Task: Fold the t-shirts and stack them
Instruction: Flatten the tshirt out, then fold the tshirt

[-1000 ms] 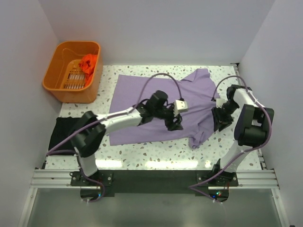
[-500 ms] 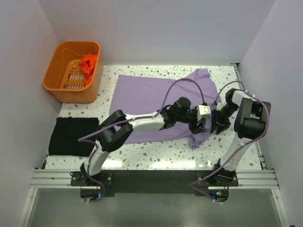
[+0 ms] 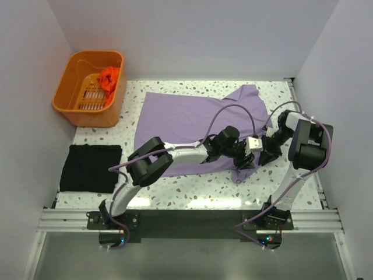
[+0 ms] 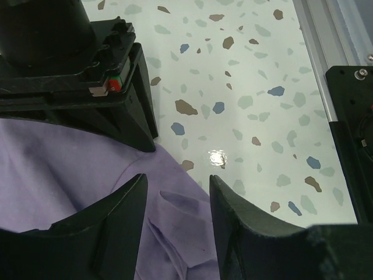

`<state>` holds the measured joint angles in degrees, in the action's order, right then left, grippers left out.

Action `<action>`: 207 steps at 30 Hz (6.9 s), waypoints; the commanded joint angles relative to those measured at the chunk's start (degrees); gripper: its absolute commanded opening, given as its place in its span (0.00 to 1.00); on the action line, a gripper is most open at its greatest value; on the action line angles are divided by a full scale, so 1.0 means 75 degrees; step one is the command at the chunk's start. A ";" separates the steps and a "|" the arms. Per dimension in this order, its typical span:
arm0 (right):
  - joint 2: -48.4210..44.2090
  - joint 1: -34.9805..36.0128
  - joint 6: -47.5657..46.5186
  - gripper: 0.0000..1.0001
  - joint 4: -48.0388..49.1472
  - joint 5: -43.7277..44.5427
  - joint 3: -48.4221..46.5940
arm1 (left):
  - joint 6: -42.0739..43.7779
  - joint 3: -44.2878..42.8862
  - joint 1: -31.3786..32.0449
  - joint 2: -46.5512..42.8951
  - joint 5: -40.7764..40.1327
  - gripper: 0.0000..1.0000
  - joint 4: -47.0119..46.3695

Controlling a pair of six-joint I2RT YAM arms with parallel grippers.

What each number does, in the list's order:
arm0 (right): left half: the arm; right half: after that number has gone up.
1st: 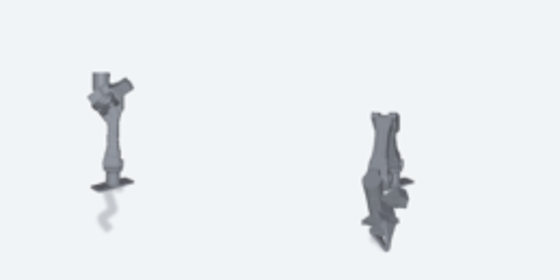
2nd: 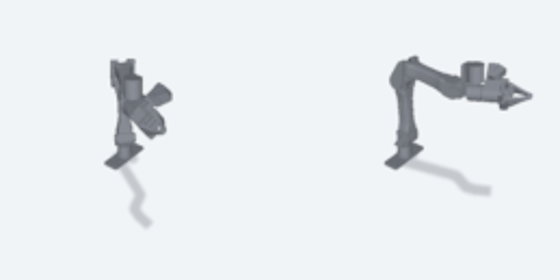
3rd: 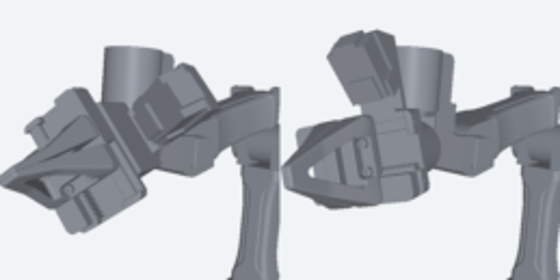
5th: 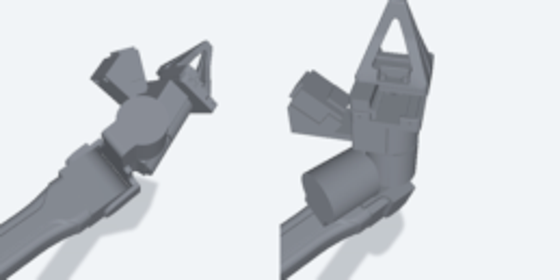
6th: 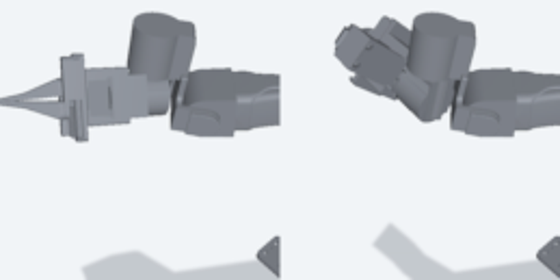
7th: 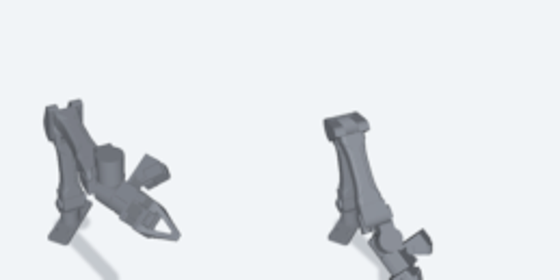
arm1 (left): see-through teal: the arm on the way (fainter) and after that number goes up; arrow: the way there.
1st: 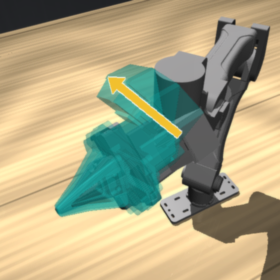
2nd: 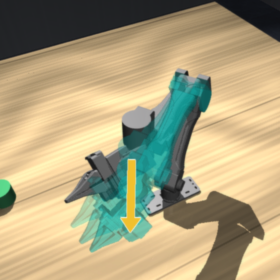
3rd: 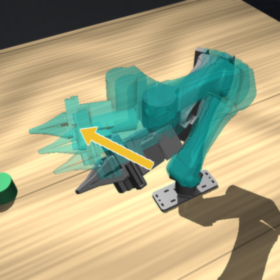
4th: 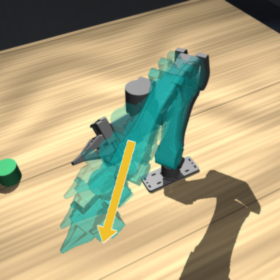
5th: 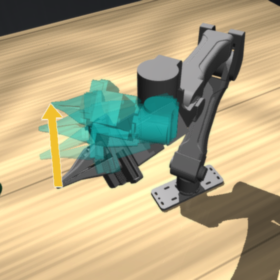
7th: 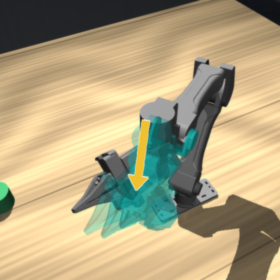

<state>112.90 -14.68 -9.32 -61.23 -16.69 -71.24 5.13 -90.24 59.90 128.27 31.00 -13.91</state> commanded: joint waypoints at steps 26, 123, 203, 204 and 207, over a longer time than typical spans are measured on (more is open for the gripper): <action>0.0075 -0.0152 -0.0655 0.00 0.0090 0.1428 -0.1410 | 0.0816 0.2503 -0.0416 -0.2442 -0.0255 0.00 -0.0010; -0.0151 0.1969 -0.0482 0.33 0.1423 0.0853 -0.3942 | 0.2938 0.2494 -0.6439 -0.5034 -0.0394 0.65 0.6007; 0.3942 0.1430 0.1817 0.00 0.6137 0.1229 -0.7505 | 0.3300 -0.2920 -0.7775 0.1050 -0.0760 0.49 0.3496; 0.3942 0.1430 0.1782 0.00 0.6102 0.1217 -0.7505 | 0.3301 -0.2945 -0.7822 0.1108 -0.0689 0.49 0.3426; 0.3907 0.1430 0.1700 0.00 0.6090 0.1194 -0.7435 | 0.3394 -0.2968 -0.7893 0.1225 -0.0303 0.47 0.3273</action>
<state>146.69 -3.62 4.73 -17.72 -6.07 -127.31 27.40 -109.82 1.98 136.16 23.90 14.96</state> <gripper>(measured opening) 0.022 0.472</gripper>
